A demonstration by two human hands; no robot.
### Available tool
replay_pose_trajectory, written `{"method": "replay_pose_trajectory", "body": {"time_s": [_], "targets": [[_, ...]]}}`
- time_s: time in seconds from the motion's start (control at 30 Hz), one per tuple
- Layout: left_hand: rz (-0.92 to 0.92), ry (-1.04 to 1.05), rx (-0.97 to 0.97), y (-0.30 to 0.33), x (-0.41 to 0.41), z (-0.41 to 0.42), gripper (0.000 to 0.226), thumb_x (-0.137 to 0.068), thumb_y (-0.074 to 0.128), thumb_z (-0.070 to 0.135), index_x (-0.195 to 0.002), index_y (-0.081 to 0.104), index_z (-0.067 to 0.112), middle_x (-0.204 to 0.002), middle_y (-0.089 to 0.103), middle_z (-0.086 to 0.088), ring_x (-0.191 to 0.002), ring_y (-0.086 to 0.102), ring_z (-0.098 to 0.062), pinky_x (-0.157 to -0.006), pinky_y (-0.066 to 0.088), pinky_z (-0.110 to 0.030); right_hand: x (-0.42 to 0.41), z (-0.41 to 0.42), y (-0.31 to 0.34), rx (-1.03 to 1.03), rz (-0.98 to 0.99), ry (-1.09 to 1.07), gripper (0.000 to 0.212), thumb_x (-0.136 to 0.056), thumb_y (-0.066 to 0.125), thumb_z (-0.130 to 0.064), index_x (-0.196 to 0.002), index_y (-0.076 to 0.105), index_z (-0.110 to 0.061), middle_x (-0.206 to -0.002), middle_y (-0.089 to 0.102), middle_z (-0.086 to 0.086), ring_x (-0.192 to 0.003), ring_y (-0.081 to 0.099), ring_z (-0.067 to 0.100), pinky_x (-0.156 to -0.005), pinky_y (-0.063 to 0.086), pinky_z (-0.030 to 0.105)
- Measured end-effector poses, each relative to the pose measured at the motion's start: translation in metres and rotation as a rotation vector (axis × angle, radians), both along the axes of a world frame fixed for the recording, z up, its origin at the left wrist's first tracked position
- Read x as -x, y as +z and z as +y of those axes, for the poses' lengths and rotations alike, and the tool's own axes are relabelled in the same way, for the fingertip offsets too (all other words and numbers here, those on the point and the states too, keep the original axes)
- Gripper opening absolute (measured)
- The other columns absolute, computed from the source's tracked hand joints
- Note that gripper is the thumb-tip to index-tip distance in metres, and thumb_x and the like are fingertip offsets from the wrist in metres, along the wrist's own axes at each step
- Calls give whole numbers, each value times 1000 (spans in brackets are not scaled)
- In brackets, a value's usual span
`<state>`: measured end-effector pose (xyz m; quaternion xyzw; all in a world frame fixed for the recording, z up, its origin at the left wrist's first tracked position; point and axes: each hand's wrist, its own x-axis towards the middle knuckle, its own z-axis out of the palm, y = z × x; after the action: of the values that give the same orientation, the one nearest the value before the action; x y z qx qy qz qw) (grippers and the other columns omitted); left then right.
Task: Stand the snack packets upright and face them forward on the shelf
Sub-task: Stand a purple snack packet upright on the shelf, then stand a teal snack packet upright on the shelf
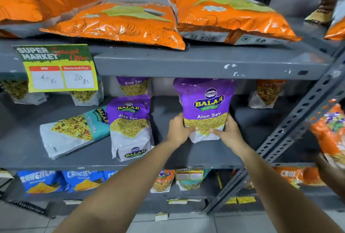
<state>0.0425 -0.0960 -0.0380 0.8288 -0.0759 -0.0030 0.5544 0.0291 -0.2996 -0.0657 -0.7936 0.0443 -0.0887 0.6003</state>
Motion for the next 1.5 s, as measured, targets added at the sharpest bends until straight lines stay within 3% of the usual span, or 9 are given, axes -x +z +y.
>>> {"method": "replay_pose_trajectory", "body": {"time_s": [0.23, 0.37, 0.5, 0.57, 0.73, 0.83, 0.97, 1.07, 1.5], "targets": [[-22, 0, -110, -15, -16, 15, 30, -79, 68, 5, -109, 68, 7, -110, 74, -11, -103, 69, -25, -93, 52, -32, -9, 4, -39, 33, 124, -305, 91, -70, 77, 3, -144, 27, -12, -103, 62, 3, -102, 64, 26, -93, 52, 36], [-181, 297, -269, -3, 3, 87, 26, -78, 68, 5, -103, 73, 14, -95, 76, -9, -90, 71, -26, -82, 52, -30, 32, 62, -32, 42, -95, -546, 44, -74, 70, 7, -108, 53, -14, -78, 52, -1, -64, 55, 18, -67, 49, 30], [-142, 565, -333, -17, 12, 176, 24, -79, 70, 20, -101, 69, 12, -99, 70, -13, -90, 66, -33, -80, 54, -40, 32, 139, -28, 38, -34, -295, 35, -76, 71, 1, -86, 56, -30, -69, 55, 3, -58, 55, 2, -63, 44, 15], [117, 692, -218, -29, 13, 202, 48, -72, 73, 45, -101, 64, 8, -97, 65, -14, -88, 63, -33, -80, 54, -43, 18, 176, -16, 30, 134, -117, 19, -80, 74, -18, -94, 62, -13, -75, 58, 6, -61, 55, 3, -68, 45, 17], [498, 588, 561, -37, 5, 206, 48, -71, 77, 47, -84, 49, 11, -63, 41, -9, -58, 40, -22, -55, 34, -34, -23, 229, -11, -362, 602, 38, 82, -43, 85, -64, -105, 64, -14, -99, 72, 5, -91, 68, 22, -85, 57, 41], [484, 649, 761, -39, 5, 204, 40, -71, 82, 28, -68, 44, 17, -66, 42, -10, -62, 44, -21, -57, 39, -34, -22, 240, -11, -368, 540, 95, 51, -63, 87, -36, -103, 73, -6, -92, 74, 4, -84, 69, 21, -63, 49, 25], [511, 541, 827, -29, 33, 208, 30, -75, 78, 6, -66, 52, 16, -61, 57, -2, -61, 55, -19, -55, 51, -26, 12, 235, -15, -416, 442, 118, 40, -68, 83, -30, -100, 73, -8, -100, 77, 9, -103, 70, 29, -81, 51, 35], [423, 355, 870, -11, 69, 213, 16, -79, 69, -5, -94, 68, 2, -67, 75, 2, -62, 69, -11, -55, 55, -22, 50, 230, -9, -474, 337, 152, 25, -79, 74, -8, -103, 68, -10, -98, 78, 6, -93, 72, 21, -74, 56, 27], [223, 185, 658, 12, 106, 262, 41, -72, 72, -13, -108, 65, 5, -86, 79, 3, -81, 73, -10, -73, 60, -24, 112, 258, 20, -419, 106, 149, 39, -80, 68, 9, -111, 58, -11, -105, 76, 5, -95, 71, 12, -78, 56, 23]]}}
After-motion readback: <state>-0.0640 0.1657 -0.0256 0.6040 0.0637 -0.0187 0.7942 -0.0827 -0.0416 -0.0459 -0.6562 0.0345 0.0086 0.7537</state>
